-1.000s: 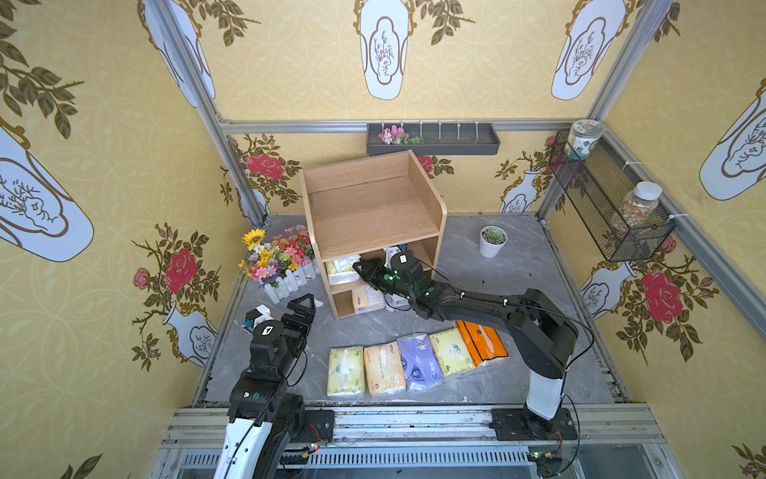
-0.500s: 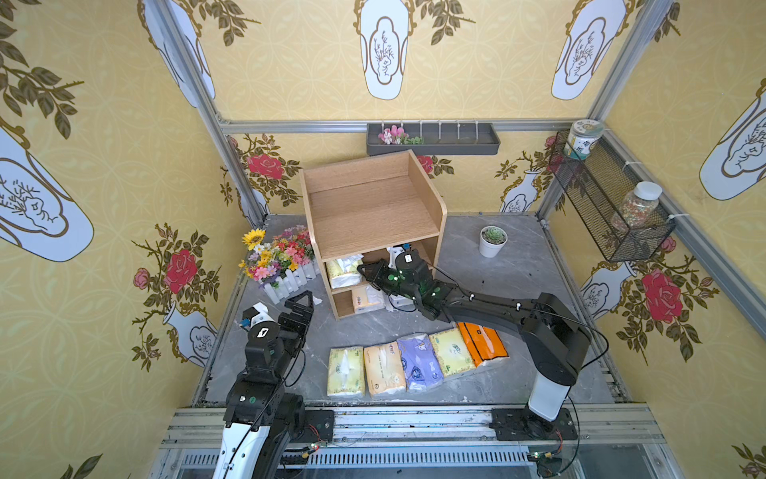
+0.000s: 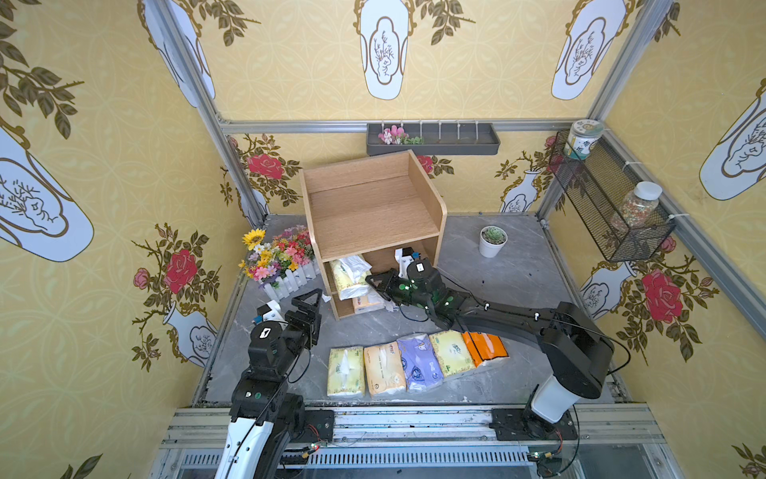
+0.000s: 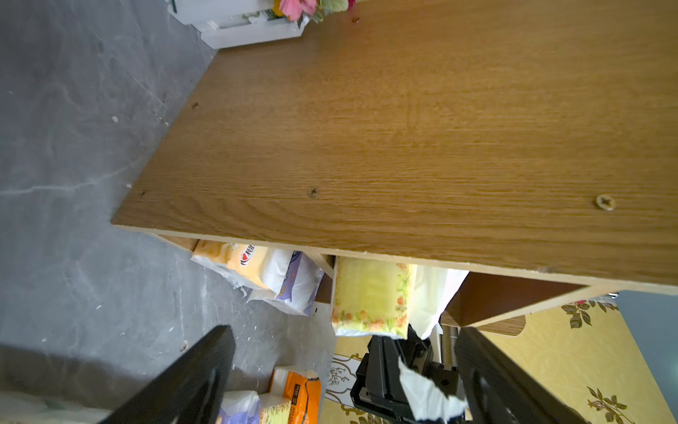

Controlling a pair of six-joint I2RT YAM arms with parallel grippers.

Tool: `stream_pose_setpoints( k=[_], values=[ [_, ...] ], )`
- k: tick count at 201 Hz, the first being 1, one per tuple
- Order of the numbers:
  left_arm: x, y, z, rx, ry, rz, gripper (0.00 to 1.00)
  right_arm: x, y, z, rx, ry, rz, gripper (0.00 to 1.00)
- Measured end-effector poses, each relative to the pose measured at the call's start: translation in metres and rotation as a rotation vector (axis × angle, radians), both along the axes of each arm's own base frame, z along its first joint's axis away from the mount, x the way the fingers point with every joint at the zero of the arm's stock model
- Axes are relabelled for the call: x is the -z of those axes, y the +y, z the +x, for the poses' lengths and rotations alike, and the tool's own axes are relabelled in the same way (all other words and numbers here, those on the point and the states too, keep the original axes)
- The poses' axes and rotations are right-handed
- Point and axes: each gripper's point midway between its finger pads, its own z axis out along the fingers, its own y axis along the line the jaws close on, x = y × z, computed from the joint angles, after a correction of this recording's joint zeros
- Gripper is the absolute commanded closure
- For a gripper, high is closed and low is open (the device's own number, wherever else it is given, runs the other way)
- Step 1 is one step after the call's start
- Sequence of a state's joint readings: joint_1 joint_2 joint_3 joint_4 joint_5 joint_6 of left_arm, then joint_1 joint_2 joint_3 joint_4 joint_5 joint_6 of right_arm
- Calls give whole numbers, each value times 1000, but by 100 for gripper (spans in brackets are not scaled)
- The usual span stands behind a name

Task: Remove the tissue boxes from the shelf
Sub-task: Pick up a box of tissues from the shelf.

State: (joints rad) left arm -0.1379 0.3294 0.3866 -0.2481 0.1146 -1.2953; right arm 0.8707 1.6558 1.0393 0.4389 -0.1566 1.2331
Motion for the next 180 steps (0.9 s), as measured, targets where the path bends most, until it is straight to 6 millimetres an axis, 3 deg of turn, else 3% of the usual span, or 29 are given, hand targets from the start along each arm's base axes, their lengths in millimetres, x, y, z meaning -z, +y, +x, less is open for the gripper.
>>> stream_pose_setpoints(
  k=[35, 77, 115, 143, 180],
  values=[
    [-1, -14, 7, 74, -4, -34, 0, 1, -9, -15, -10, 10, -13, 100],
    [-2, -26, 11, 138, -11, -50, 1, 2, -3, -30, -41, 12, -14, 100],
    [-5, -30, 11, 158, -19, -55, 13, 2, 9, -49, -76, 23, -9, 100],
    [-3, -31, 12, 163, -23, -57, 27, 7, 13, -58, -84, 31, -16, 100],
    [4, -31, 13, 164, 2, -53, 32, 11, 17, -65, -95, 35, -21, 100]
  ],
)
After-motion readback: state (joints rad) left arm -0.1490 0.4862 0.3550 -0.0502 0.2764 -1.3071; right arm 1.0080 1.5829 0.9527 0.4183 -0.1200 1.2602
